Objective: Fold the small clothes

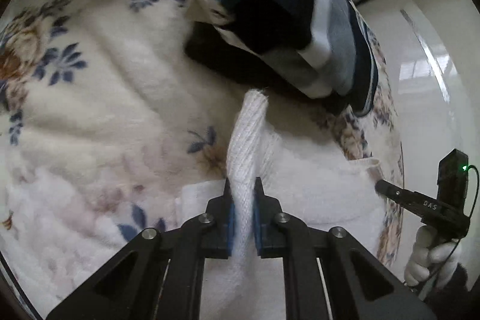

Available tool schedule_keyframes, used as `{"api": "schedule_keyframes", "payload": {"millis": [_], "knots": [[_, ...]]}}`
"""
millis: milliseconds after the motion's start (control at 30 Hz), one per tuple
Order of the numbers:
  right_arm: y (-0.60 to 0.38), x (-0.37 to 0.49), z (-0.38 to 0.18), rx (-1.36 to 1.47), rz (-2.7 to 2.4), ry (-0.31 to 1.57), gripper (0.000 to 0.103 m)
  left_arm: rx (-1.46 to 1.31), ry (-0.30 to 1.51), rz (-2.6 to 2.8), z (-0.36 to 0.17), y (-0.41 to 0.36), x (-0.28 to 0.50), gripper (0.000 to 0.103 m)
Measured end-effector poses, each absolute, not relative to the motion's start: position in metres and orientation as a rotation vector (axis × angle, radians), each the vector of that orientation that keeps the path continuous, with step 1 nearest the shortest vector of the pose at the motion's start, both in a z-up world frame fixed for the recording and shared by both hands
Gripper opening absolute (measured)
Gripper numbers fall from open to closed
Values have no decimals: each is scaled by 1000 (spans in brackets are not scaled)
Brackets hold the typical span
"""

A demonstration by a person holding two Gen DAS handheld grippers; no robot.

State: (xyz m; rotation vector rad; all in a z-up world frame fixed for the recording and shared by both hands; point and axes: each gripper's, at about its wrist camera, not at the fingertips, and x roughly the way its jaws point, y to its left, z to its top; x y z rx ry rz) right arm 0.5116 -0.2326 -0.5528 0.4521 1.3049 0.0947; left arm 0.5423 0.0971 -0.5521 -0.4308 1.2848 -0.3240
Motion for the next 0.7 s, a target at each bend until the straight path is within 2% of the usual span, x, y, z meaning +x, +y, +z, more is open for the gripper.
{"api": "schedule_keyframes", "payload": {"millis": [133, 267, 333, 433, 467, 500, 533, 567, 600, 633, 700], "knots": [[-221, 537, -553, 429, 87, 1307, 4, -494, 1350, -261, -587, 114, 565, 8], [-216, 572, -591, 434, 26, 1370, 3, -530, 1430, -238, -626, 118, 582, 8], [-215, 582, -609, 414, 7, 1414, 3, -527, 1431, -248, -628, 118, 580, 9], [-211, 583, -624, 396, 24, 1482, 5, -562, 1435, -291, -617, 122, 573, 14], [-210, 581, -624, 411, 43, 1497, 5, -582, 1439, -299, -615, 125, 572, 22], [-212, 577, -620, 445, 69, 1494, 11, -608, 1447, -302, -611, 130, 568, 26], [-215, 571, -615, 496, 109, 1495, 15, -633, 1448, -306, -608, 136, 563, 35], [-218, 566, -612, 523, 126, 1503, 28, -659, 1440, -307, -603, 144, 556, 43], [-224, 559, -607, 553, 135, 1503, 41, -672, 1436, -305, -599, 149, 549, 46], [-231, 549, -602, 588, 139, 1488, 46, -691, 1428, -309, -595, 156, 542, 52], [-247, 526, -596, 688, 153, 1466, 56, -746, 1400, -331, -590, 168, 524, 58]]}}
